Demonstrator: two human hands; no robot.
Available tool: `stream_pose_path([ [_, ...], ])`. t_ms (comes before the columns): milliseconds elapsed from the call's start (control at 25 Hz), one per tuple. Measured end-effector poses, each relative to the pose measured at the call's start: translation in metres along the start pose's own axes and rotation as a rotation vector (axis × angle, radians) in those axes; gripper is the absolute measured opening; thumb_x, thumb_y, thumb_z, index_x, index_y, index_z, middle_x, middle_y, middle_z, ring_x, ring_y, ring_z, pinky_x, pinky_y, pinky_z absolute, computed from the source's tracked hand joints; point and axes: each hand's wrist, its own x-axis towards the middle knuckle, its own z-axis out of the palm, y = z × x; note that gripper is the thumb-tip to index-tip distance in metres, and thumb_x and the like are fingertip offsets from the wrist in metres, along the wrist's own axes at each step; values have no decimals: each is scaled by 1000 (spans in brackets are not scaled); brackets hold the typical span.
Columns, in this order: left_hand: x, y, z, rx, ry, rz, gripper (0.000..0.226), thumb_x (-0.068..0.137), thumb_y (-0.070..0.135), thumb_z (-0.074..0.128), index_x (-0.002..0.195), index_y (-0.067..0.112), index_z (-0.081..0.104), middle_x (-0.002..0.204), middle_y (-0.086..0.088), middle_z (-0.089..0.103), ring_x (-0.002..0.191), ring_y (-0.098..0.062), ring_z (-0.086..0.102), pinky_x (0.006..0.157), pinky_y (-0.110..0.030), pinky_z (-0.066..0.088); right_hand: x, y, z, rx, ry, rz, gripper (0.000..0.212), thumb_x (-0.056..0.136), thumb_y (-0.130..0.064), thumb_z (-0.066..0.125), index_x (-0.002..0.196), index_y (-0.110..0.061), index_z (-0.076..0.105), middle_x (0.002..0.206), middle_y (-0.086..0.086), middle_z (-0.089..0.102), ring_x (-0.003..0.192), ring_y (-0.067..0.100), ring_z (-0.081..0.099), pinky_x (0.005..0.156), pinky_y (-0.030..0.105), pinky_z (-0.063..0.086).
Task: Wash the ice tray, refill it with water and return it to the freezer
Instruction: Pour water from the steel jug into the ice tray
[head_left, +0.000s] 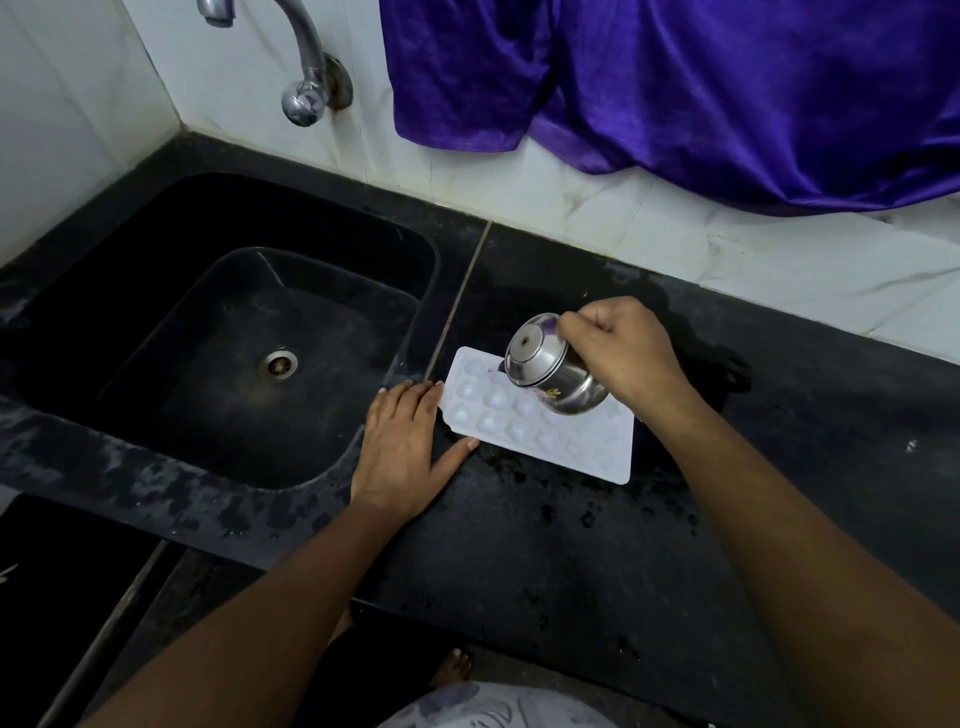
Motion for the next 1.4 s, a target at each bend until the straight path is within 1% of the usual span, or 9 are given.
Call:
stream_pose_path([
  [240, 0, 0, 0, 3, 2, 3, 81, 98, 73, 45, 153, 13, 49, 153, -8, 55, 148, -29, 41, 130, -52, 23, 0, -4, -2, -57, 0, -1, 43, 91, -33, 61, 63, -1, 55, 55, 8, 50, 53, 20, 49, 65, 49, 53],
  [480, 0, 0, 1, 5, -3, -1, 81, 98, 74, 43, 152, 13, 50, 153, -7, 55, 148, -29, 41, 129, -52, 23, 2, 3, -3, -11, 16, -1, 44, 89, -35, 60, 63, 0, 55, 55, 13, 50, 52, 21, 47, 62, 48, 52],
  [600, -1, 0, 0, 9, -7, 1, 80, 98, 72, 46, 152, 13, 49, 153, -7, 55, 148, -28, 41, 129, -52, 23, 1, 10, -5, 182, 8, 68, 44, 87, -31, 63, 61, 1, 49, 56, 8, 43, 54, 20, 43, 59, 37, 41],
  [760, 0, 1, -1, 8, -13, 1, 79, 99, 71, 48, 153, 13, 48, 153, -7, 54, 149, -28, 40, 130, -51, 21, -7, 18, -11, 531, 16, 210, 43, 93, -19, 61, 52, -22, 47, 49, -8, 33, 42, 5, 31, 42, 18, 29],
  [880, 0, 1, -2, 4, -12, 1, 79, 98, 70, 49, 153, 13, 49, 153, -7, 54, 148, -29, 41, 129, -52, 22, -13, 25, -17, 654, 10, 253, 51, 95, -19, 59, 45, -25, 46, 50, -9, 30, 42, 5, 25, 40, 19, 23],
  [1000, 0, 1, -3, -4, -15, 1, 79, 98, 70, 51, 153, 13, 48, 154, -7, 54, 149, -28, 41, 129, -52, 22, -15, 28, -19, 588, 28, 195, 48, 95, -17, 59, 49, -24, 46, 50, -8, 32, 43, 5, 28, 41, 17, 27],
  [1120, 0, 2, -3, -7, -15, -2, 79, 98, 70, 52, 153, 13, 49, 154, -7, 54, 149, -28, 41, 130, -52, 22, -14, 31, -17, 421, 43, 118, 43, 91, -21, 62, 55, -5, 46, 53, 2, 38, 52, 15, 38, 55, 25, 33],
  [1240, 0, 2, -4, -9, -13, -4, 79, 98, 70, 52, 153, 13, 49, 154, -8, 54, 148, -28, 42, 130, -51, 22, -12, 32, -15, 253, 31, 62, 44, 87, -28, 63, 54, -7, 44, 51, 2, 39, 52, 18, 38, 58, 35, 34],
  [1400, 0, 2, -3, -7, -7, -3, 79, 98, 70, 52, 152, 13, 49, 153, -8, 54, 148, -28, 42, 129, -52, 23, -12, 27, -13, 76, 35, 24, 40, 86, -34, 61, 56, -10, 48, 45, -6, 39, 46, 11, 39, 56, 34, 38],
])
